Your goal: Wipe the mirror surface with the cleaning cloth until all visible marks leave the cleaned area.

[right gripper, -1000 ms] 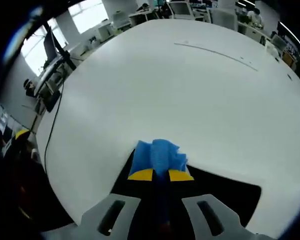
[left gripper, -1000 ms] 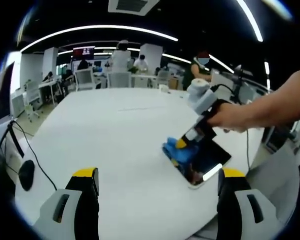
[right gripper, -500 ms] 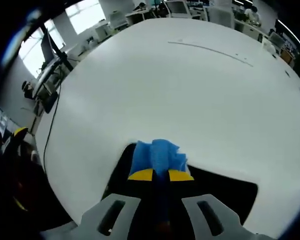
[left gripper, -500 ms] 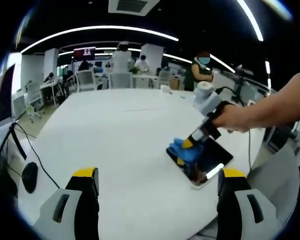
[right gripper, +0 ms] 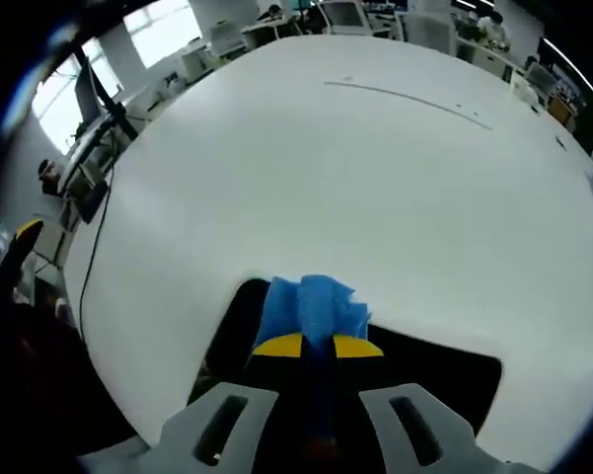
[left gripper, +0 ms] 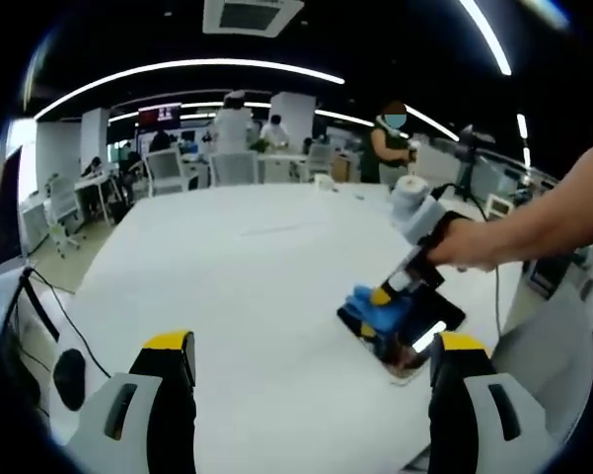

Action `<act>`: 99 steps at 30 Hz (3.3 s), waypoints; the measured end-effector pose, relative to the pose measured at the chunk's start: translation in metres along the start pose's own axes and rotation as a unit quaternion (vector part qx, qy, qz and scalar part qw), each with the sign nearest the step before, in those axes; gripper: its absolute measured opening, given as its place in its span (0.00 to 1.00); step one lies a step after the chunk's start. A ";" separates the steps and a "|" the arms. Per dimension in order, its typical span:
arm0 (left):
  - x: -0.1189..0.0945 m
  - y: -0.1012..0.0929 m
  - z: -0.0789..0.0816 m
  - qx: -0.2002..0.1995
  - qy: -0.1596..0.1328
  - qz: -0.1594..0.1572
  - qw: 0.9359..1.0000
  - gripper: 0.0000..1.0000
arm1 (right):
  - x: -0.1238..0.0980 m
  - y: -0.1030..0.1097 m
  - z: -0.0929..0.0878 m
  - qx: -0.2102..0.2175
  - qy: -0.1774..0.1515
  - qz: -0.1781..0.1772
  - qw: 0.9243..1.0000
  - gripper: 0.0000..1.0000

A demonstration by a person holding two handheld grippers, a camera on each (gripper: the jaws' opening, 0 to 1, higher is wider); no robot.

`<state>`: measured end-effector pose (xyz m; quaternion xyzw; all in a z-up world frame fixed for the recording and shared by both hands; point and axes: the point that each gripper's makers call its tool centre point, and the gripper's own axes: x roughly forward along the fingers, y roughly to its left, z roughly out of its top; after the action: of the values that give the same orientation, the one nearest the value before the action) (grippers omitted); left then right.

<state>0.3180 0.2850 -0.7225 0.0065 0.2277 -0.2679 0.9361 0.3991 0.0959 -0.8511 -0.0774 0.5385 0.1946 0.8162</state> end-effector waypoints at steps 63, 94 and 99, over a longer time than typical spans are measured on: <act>0.012 -0.022 -0.004 0.017 0.010 -0.033 0.999 1.00 | -0.025 0.041 -0.067 0.001 0.010 0.011 1.000 0.03; 0.018 -0.032 -0.005 0.015 0.005 -0.035 0.999 1.00 | -0.040 0.067 -0.108 -0.013 0.025 0.049 0.998 0.03; 0.019 -0.034 -0.006 0.020 0.009 -0.037 0.999 1.00 | -0.041 0.066 -0.110 -0.014 0.027 0.054 0.998 0.03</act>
<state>0.3129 0.2473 -0.7326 0.0193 0.2310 -0.3070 0.9230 0.2654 0.1094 -0.8531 -0.0655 0.5611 0.2437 0.7883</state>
